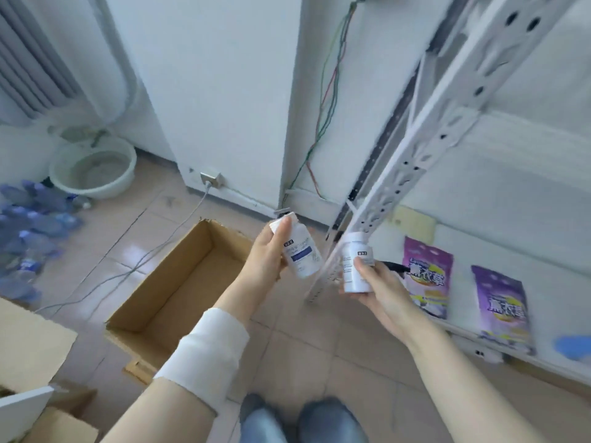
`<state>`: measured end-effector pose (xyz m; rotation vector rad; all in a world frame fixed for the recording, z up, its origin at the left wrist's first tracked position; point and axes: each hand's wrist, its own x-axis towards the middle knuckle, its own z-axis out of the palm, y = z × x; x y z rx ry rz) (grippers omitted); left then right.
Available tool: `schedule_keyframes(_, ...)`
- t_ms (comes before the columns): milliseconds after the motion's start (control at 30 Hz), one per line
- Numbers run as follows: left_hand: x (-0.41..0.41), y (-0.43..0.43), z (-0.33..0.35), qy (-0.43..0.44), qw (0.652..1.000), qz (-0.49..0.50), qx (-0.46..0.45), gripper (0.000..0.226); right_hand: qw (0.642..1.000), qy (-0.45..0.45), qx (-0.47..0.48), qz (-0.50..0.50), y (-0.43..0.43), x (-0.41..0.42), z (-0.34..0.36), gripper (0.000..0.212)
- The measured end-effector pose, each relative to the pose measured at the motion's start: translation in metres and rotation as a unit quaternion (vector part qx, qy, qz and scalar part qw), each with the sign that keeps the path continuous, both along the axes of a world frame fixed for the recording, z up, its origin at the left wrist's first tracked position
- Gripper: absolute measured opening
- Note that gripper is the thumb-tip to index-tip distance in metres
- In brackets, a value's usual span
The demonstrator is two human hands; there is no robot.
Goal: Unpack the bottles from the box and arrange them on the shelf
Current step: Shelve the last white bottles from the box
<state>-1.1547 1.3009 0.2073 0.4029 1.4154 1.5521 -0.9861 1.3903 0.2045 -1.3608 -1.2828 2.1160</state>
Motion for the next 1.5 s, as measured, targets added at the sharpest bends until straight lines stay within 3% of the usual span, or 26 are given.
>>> schedule_keyframes(67,0.039,0.023,0.025,0.009,0.999,-0.024,0.029,0.042,0.999,0.028,0.025,-0.033,0.002,0.044,0.018,0.044)
schedule_keyframes(167,0.112,0.058,0.060,0.022,0.994,-0.072,0.074,0.035,0.992,0.060,0.065,-0.085,0.008,0.123,0.044,0.080)
schedule_keyframes(400,0.351,0.144,0.128,-0.026,0.970,-0.191,0.150,0.029,0.961,0.056,0.150,-0.227,0.036,0.358,0.078,0.095)
schedule_keyframes(567,0.517,0.190,0.150,0.007,0.933,-0.320,0.167,0.025,0.933,0.069,0.172,-0.309,0.051,0.507,0.098,0.082)
schedule_keyframes(667,0.589,0.214,0.161,0.021,0.915,-0.367,0.169,0.025,0.919,0.070,0.165,-0.352,0.064,0.577,0.109,0.027)
schedule_keyframes(733,0.626,0.232,0.166,0.029,0.902,-0.394,0.171,0.026,0.909,0.070,0.162,-0.379,0.077,0.615,0.113,0.016)
schedule_keyframes(800,0.658,0.253,0.172,0.038,0.892,-0.415,0.177,0.028,0.903,0.070,0.169,-0.389,0.095,0.648,0.116,0.019)
schedule_keyframes(933,0.712,0.305,0.192,0.054,0.883,-0.422,0.197,0.040,0.904,0.054,0.204,-0.372,0.146,0.703,0.134,0.052)
schedule_keyframes(1033,0.748,0.348,0.207,0.055,0.882,-0.425,0.195,0.026,0.889,0.065,0.215,-0.399,0.188,0.737,0.156,0.041)
schedule_keyframes(1133,0.783,0.384,0.223,0.078,0.873,-0.441,0.193,0.037,0.876,0.064,0.214,-0.428,0.222,0.772,0.183,0.042)
schedule_keyframes(1300,0.842,0.436,0.250,0.057,0.873,-0.444,0.195,0.039,0.853,0.081,0.255,-0.448,0.273,0.833,0.211,0.102)
schedule_keyframes(1367,0.863,0.451,0.259,0.028,0.870,-0.450,0.197,0.045,0.846,0.086,0.259,-0.458,0.291,0.856,0.216,0.101)
schedule_keyframes(1500,0.899,0.482,0.267,0.036,0.885,-0.414,0.211,0.059,0.850,0.131,0.239,-0.450,0.324,0.896,0.222,0.061)
